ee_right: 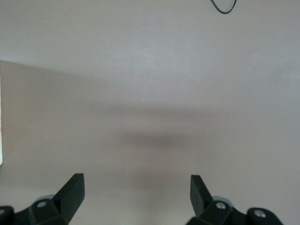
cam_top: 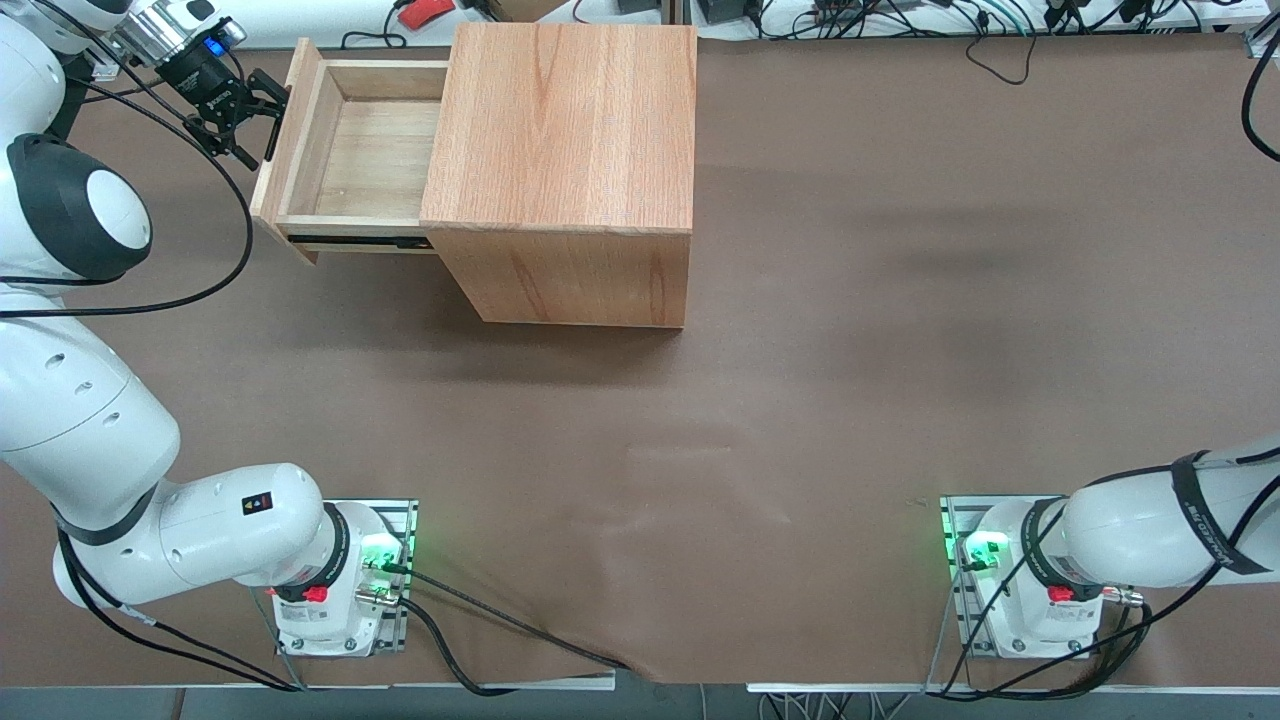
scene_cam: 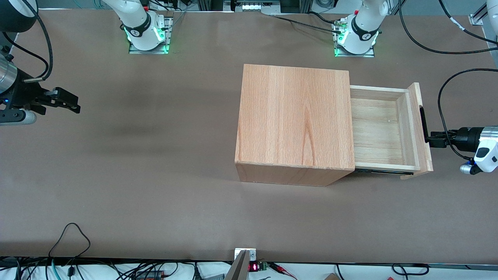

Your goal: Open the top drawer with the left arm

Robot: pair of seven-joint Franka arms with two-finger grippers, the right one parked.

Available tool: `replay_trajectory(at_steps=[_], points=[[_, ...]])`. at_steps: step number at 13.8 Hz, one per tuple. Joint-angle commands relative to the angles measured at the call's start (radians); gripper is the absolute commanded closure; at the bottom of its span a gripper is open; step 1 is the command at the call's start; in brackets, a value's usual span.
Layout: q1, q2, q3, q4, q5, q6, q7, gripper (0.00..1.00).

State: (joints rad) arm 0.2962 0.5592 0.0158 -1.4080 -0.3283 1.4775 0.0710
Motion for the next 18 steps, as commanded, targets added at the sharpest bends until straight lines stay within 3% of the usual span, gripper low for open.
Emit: replay_trajectory(at_steps=[1,8,18], points=[[0.008,0.025,-0.008,0.036,-0.014,-0.011,0.018,0.00],[0.004,0.027,-0.010,0.092,-0.012,-0.016,0.035,0.00],[0.024,0.031,-0.010,0.099,-0.069,-0.042,0.072,0.00]])
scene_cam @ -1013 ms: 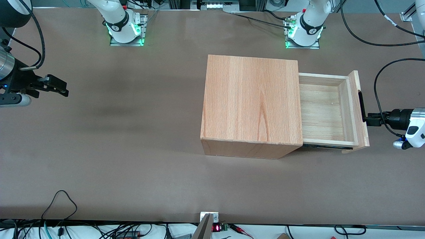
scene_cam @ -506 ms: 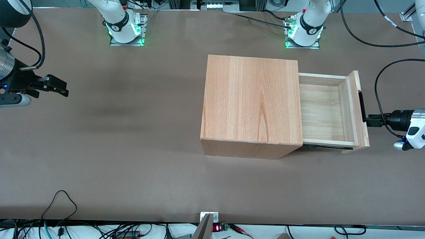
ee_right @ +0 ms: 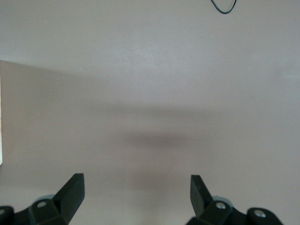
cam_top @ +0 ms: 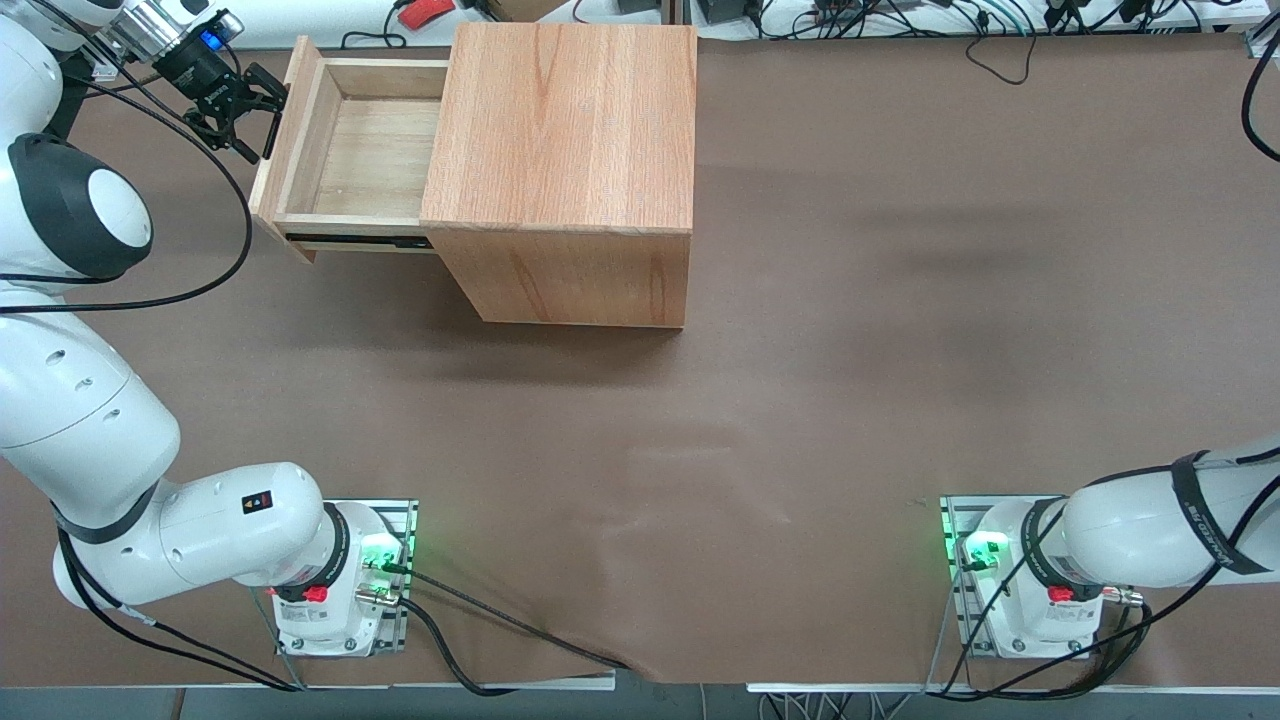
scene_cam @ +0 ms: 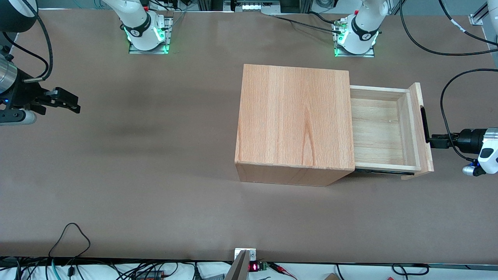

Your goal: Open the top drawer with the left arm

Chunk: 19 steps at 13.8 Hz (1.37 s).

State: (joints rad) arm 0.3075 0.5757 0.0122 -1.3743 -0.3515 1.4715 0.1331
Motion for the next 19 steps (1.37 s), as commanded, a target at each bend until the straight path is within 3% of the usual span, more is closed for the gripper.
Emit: replay_trajectory(at_steps=[1,10,17,19], points=[[0.012,0.012,-0.008,0.067,-0.044,-0.037,0.010,0.00],[0.010,0.009,-0.012,0.070,-0.038,-0.065,0.097,0.00],[0.012,0.009,0.000,0.165,-0.024,-0.148,0.096,0.00],[0.010,0.009,-0.008,0.230,0.040,-0.163,0.096,0.00]])
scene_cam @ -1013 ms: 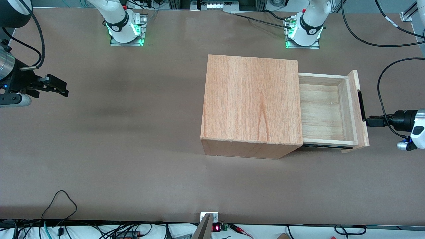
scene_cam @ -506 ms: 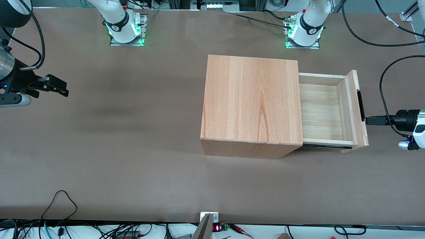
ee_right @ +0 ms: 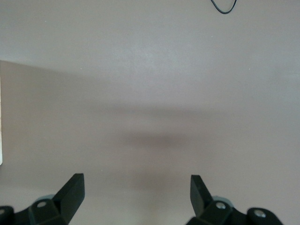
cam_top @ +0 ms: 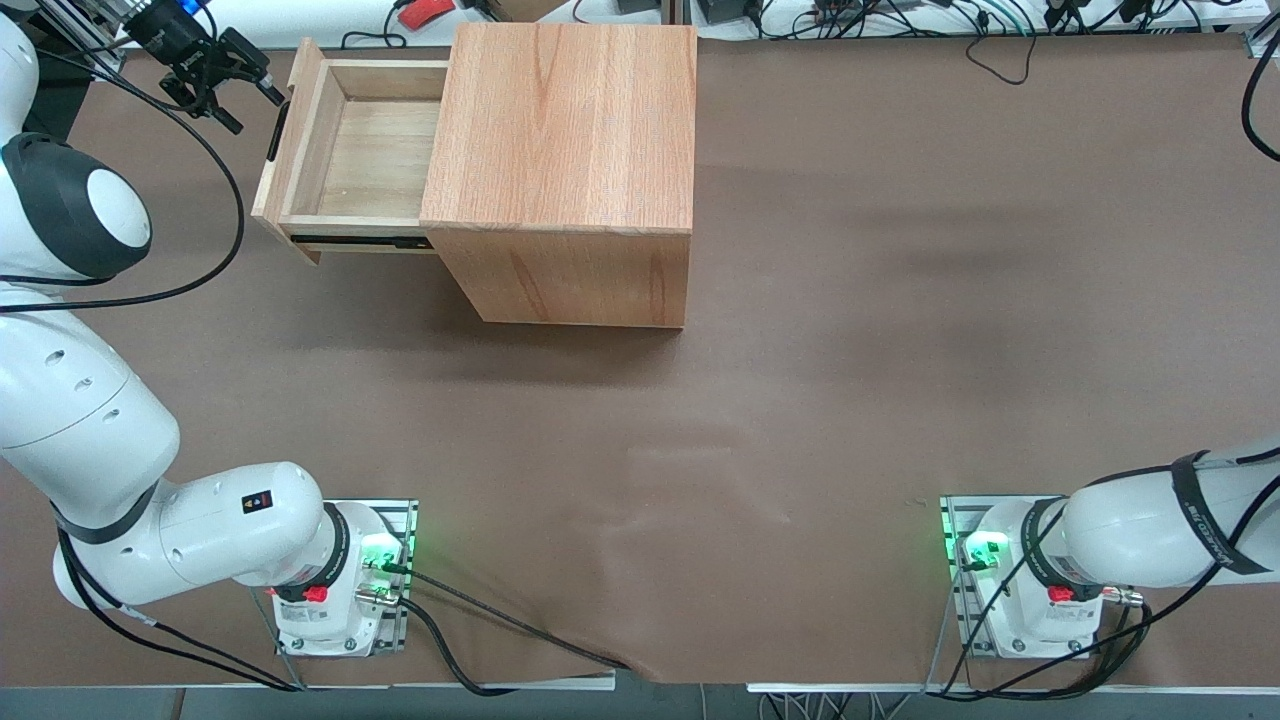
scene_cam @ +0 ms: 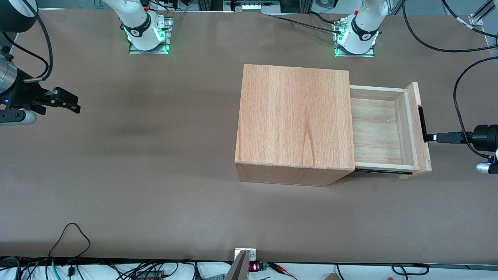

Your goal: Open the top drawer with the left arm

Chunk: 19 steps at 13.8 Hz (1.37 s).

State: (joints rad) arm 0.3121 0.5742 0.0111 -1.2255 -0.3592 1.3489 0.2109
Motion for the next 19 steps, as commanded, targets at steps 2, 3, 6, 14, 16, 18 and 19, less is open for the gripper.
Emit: replay_trajectory(at_steps=[2,3,6,14,16,18,19], points=[[-0.005,0.003,-0.011,0.119,0.110,-0.059,0.018,0.00],[-0.019,-0.011,-0.011,0.136,0.137,-0.066,0.018,0.00],[-0.108,-0.068,-0.010,0.139,0.267,-0.089,0.013,0.00],[-0.222,-0.237,-0.013,0.141,0.332,-0.188,-0.085,0.00],[-0.225,-0.264,-0.013,0.144,0.329,-0.185,-0.216,0.00],[-0.234,-0.264,-0.014,0.172,0.329,-0.182,-0.235,0.00],[-0.258,-0.264,-0.014,0.176,0.329,-0.180,-0.235,0.00]])
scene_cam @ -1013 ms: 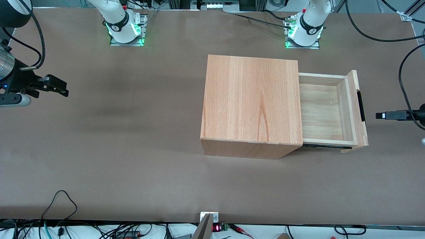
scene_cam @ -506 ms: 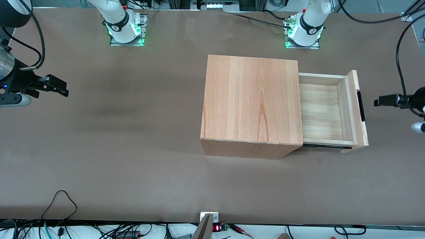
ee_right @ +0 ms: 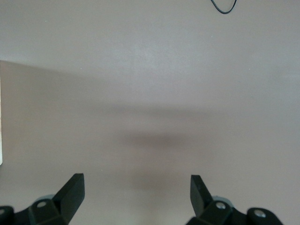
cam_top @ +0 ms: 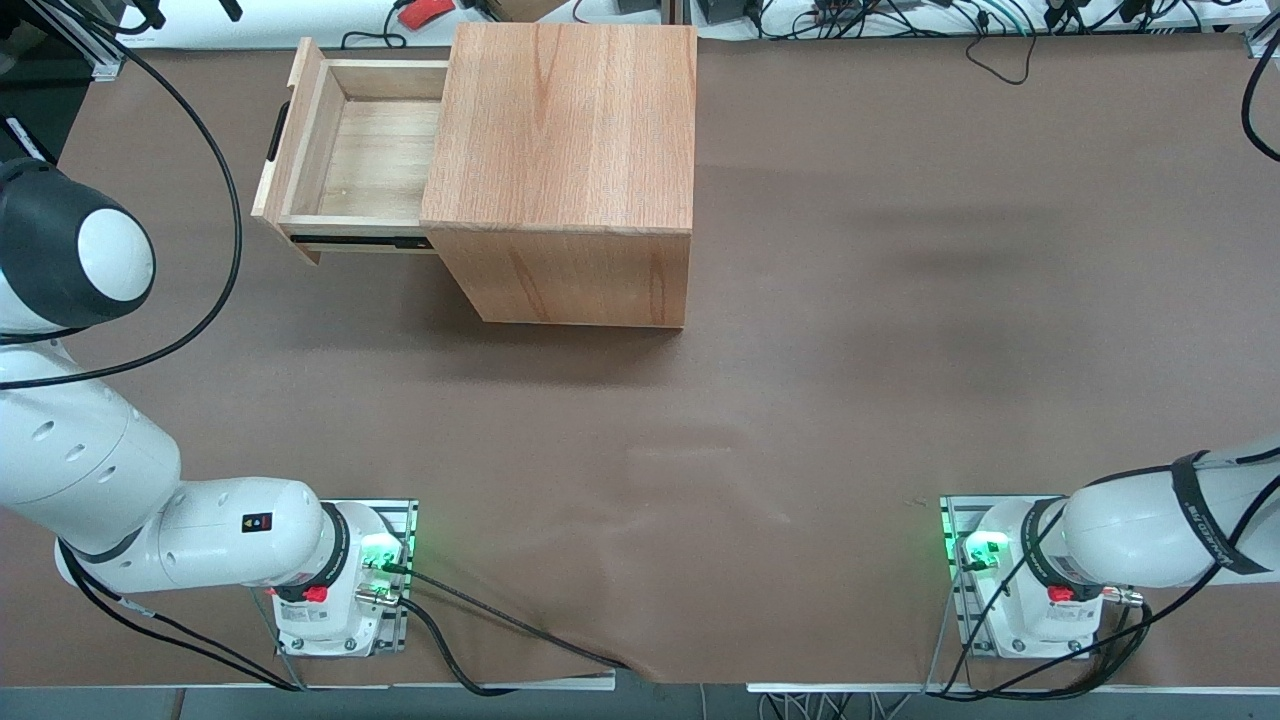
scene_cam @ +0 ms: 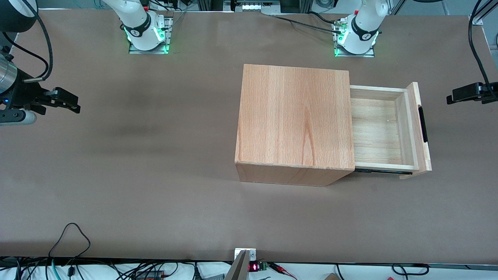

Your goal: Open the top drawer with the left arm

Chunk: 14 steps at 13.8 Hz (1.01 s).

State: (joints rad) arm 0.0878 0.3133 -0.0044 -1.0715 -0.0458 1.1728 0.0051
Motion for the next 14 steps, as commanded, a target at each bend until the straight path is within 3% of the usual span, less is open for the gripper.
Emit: replay_trajectory(at_steps=[1,10,12,14], points=[[-0.048,-0.003,0.001,0.022,0.017,0.007,-0.028,0.00],[-0.065,-0.046,-0.006,0.001,0.011,-0.004,-0.037,0.00],[-0.065,-0.138,-0.008,-0.138,0.015,0.052,-0.037,0.00],[-0.065,-0.151,-0.008,-0.157,0.014,0.060,-0.037,0.00]])
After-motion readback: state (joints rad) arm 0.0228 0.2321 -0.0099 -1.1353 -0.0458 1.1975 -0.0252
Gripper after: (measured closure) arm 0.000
